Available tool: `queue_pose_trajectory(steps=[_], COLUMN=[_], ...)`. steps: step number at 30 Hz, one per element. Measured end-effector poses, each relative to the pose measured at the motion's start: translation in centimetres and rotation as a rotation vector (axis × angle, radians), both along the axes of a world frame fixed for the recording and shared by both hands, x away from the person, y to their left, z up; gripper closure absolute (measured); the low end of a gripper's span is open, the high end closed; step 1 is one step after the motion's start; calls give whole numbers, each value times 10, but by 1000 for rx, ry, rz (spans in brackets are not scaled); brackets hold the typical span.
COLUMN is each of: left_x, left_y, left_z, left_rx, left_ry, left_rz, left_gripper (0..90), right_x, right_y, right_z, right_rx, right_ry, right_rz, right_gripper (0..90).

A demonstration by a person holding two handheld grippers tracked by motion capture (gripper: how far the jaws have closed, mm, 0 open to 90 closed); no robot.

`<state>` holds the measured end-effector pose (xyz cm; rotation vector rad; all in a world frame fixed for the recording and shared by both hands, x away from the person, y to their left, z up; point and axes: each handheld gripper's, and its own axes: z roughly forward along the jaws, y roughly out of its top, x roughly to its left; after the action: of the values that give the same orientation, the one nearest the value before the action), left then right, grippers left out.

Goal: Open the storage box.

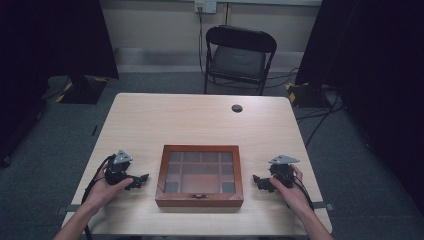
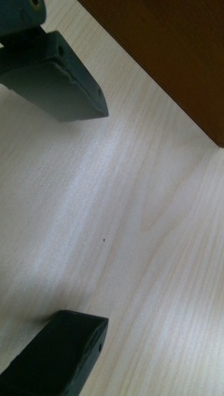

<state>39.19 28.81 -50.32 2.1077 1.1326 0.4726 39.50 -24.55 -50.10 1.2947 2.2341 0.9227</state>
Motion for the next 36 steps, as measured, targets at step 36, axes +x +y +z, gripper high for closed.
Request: queue_pose_trajectory(steps=[36], left_x=[-17], left_y=[-22], left_z=[52], left_rx=[-79], left_ry=[-22], left_rz=[-152], left_gripper=[268], right_x=[0], right_y=[0], right_z=[0], right_rx=[0], right_ry=[0], right_rz=[1], right_gripper=[9])
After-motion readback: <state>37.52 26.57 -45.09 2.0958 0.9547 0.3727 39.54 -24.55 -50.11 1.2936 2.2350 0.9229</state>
